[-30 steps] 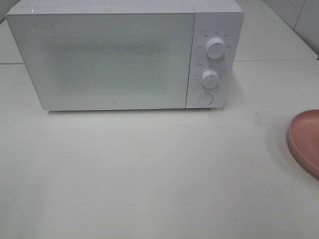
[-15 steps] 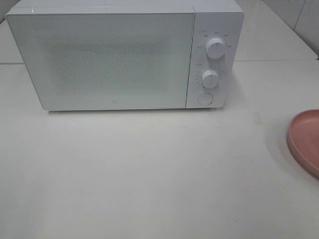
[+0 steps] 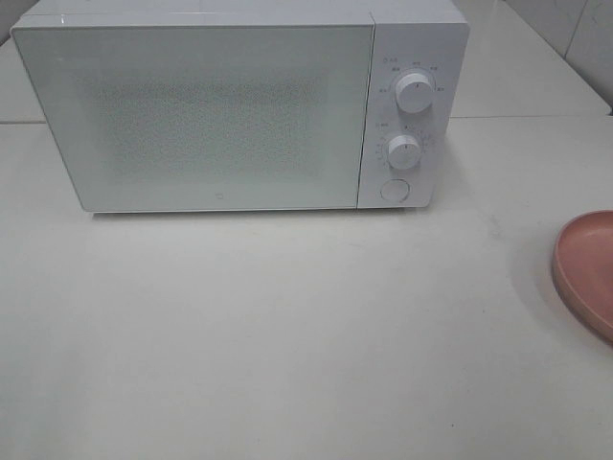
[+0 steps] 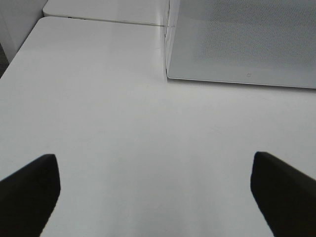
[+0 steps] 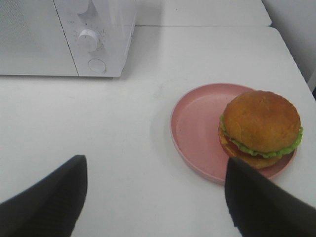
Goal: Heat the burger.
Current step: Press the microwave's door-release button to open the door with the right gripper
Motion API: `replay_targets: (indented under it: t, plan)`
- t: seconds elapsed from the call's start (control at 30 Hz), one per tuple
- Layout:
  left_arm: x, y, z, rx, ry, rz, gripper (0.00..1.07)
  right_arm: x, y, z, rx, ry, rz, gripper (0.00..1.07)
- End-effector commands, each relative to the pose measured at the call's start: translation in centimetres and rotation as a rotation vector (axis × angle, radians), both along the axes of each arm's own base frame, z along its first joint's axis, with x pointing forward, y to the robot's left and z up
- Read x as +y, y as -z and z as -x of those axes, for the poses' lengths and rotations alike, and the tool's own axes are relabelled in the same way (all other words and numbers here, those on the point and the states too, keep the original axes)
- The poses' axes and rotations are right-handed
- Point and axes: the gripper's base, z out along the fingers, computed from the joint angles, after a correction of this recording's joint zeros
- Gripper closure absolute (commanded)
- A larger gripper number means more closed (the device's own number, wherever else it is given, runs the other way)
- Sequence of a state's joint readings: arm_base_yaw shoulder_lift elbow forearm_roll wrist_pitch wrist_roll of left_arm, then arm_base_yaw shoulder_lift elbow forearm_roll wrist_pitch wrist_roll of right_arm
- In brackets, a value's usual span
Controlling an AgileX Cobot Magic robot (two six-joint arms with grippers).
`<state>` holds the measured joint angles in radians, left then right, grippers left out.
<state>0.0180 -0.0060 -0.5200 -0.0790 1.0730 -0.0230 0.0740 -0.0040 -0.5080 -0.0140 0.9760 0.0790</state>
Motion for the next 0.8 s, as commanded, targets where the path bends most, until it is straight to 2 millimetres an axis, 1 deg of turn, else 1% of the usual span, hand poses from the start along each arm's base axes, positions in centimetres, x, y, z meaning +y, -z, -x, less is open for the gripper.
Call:
replay_targets:
  t: [0.03,0.1,0.17,0.2,0.23,0.27,0.3,0.33,0.37,0.43,0.5,0.53,0.67,0.7,0.77,0.8]
  plan:
    - [-0.1,0.1,0.2,-0.015,0.010,0.006,0.09,0.1,-1.9,-0.6,-0.163,-0.005,-0.005,0.32]
    - [-0.1,0.1,0.2,-0.015,0.010,0.006,0.09,0.1,-2.1,-0.9,-0.177,-0.005,-0.006,0.32]
    - [-0.1,0.1,0.2,-0.015,0.010,0.006,0.09,0.2,-2.7,-2.0,-0.203,-0.006,-0.008,0.32]
    - [-0.1,0.1,0.2,-0.015,0.010,0.006,0.09,0.2,-2.7,-2.0,-0.203,-0.006,-0.008,0.32]
    - [-0.1,0.1,0.2,-0.015,0.010,0.006,0.09,0.2,-2.8,-2.8,-0.201,-0.007,-0.007,0.32]
    - [-0.1,0.1,0.2,-0.015,0.010,0.006,0.09,0.3,-2.8,-3.2,-0.198,-0.007,-0.007,0.32]
    - [-0.1,0.1,0.2,-0.015,0.010,0.006,0.09,0.3,-2.8,-3.2,-0.198,-0.007,-0.007,0.32]
    - [-0.1,0.1,0.2,-0.015,0.010,0.006,0.09,0.3,-2.9,-3.9,-0.188,-0.007,-0.006,0.32]
    - [-0.1,0.1,0.2,-0.015,0.010,0.006,0.09,0.3,-2.9,-3.9,-0.188,-0.007,-0.006,0.32]
    - [-0.1,0.1,0.2,-0.015,0.010,0.006,0.09,0.4,-3.0,-4.9,-0.171,-0.008,-0.005,0.32]
    - [-0.1,0.1,0.2,-0.015,0.010,0.006,0.09,0.4,-3.0,-5.3,-0.163,-0.008,-0.005,0.32]
    - [-0.1,0.1,0.2,-0.015,0.010,0.006,0.09,0.5,-3.0,-5.9,-0.153,-0.006,-0.008,0.32]
    - [-0.1,0.1,0.2,-0.015,0.010,0.006,0.09,0.5,-3.1,-6.7,-0.150,-0.006,-0.010,0.32]
    - [-0.1,0.1,0.2,-0.015,0.010,0.006,0.09,0.6,-3.2,-7.2,-0.148,-0.006,-0.010,0.32]
    - [-0.1,0.1,0.2,-0.015,0.010,0.006,0.09,0.6,-3.1,-7.5,-0.143,-0.006,-0.010,0.32]
    - [-0.1,0.1,0.2,-0.015,0.010,0.006,0.09,0.6,-3.1,-8.0,-0.134,-0.006,-0.009,0.32]
